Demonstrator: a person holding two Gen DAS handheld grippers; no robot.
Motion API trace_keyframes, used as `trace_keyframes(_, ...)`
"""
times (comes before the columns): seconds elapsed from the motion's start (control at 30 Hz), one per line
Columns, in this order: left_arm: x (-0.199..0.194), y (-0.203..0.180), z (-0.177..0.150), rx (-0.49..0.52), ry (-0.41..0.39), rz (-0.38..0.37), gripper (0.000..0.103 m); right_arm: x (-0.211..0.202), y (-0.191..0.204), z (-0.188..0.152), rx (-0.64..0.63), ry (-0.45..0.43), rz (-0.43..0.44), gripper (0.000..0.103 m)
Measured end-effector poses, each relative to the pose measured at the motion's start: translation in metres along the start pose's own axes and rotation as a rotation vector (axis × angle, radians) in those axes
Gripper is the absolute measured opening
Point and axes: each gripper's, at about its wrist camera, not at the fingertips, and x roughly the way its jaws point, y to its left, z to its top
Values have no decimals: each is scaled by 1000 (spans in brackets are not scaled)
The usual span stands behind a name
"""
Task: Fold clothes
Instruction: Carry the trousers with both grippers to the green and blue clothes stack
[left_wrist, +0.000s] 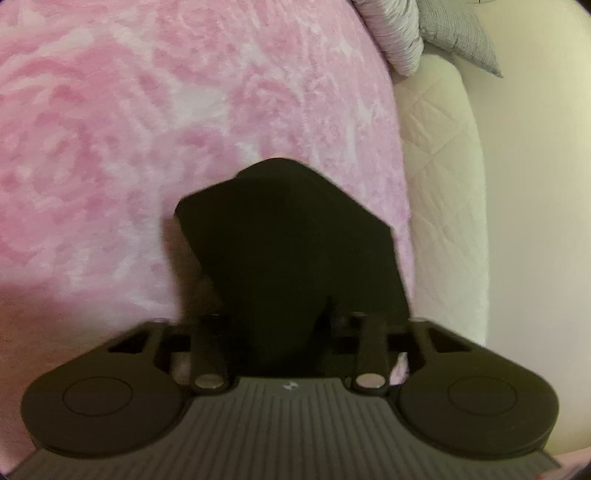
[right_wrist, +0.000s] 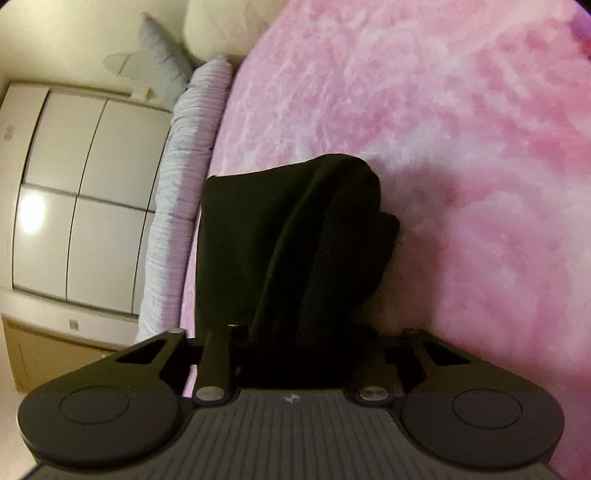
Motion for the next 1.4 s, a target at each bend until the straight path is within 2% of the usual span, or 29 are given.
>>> trace_keyframes(0.17, -25, -28, -1, -26, -19, -24, 21, -11, 42, 16, -45, 40, -40, 21)
trace_keyframes(0.33, -88, -59, -6, -81, -78, -39, 20, -31, 106, 22, -106, 102, -50, 21)
trace_keyframes(0.5, -208, -72, -27, -164, -231, -32, 20, -41, 183, 10, -146, 232, -15, 21)
trace_keyframes(0.67, -350, -66, -82, -235, -459, -3, 20, -16, 269, -18, -211, 445, 61, 22)
trace_keyframes(0.8, -463, -33, -130, -303, -671, 25, 20, 27, 342, -76, -293, 661, 129, 22)
trace_keyframes(0.9, -548, -1, -164, -354, -830, 41, 20, 61, 392, -135, -367, 810, 167, 22)
trace_keyframes(1.03, -651, 53, -189, -409, -986, 45, 20, 89, 445, -256, -468, 978, 225, 22)
trace_keyframes(1.2, -779, 134, -163, -416, -1072, 46, 20, 120, 490, -425, -561, 1095, 285, 22)
trace_keyframes(1.3, -863, 177, -134, -416, -1112, 69, 20, 147, 525, -512, -588, 1120, 326, 22)
trace_keyframes(1.4, -941, 209, -100, -372, -1163, 84, 20, 174, 560, -600, -615, 1145, 367, 22)
